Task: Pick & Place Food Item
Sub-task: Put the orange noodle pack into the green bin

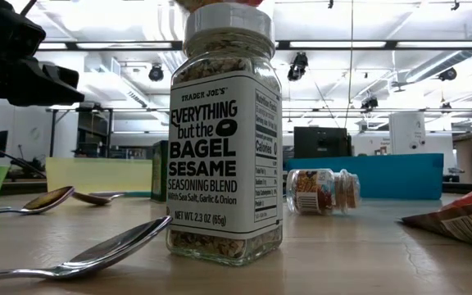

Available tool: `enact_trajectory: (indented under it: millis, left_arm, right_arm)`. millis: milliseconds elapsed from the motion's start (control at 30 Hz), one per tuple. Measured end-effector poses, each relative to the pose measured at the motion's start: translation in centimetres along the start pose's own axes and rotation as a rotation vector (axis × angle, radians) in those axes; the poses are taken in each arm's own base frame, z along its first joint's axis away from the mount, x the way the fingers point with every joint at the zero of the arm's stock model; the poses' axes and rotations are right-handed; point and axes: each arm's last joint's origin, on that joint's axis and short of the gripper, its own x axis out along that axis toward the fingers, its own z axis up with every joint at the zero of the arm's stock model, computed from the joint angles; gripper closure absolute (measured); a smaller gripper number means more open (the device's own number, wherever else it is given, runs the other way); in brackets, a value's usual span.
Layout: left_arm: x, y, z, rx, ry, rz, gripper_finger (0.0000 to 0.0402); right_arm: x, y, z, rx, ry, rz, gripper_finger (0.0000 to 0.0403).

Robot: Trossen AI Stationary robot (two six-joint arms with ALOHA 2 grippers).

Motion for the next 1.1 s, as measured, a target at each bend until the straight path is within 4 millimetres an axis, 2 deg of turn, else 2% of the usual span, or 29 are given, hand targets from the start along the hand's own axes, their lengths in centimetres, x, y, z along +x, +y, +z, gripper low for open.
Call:
enact_trajectory:
  millis: [200,367,667,833,1100]
  left_arm:
    - [0.0,0.0,0.0,0.0,0.0,0.0,0.0401]
    - [0.0,0.0,0.0,0.0,0.0,0.0,0.0401]
    - [0.0,0.0,0.0,0.0,0.0,0.0,0.0401]
    - [0.0,0.0,0.0,0.0,0.0,0.0,0.0401]
    - [0.0,0.0,0.0,0.0,0.0,0.0,0.0401]
  right_arm:
    - [-4.1,-0.6,0.2,-0.044,0.038,0.038,0.0388]
    - [-7.2,-1.7,-0.3,-0.043,0.145,0.078,0.0388]
    - [-12.7,-3.2,-1.2,0.123,0.263,0.103,0.0388]
    - [-15.5,-3.9,-1.8,0.235,0.414,0.136,0.0388]
    - [-19.1,-4.7,-3.6,0.475,0.65,0.049,0.0388]
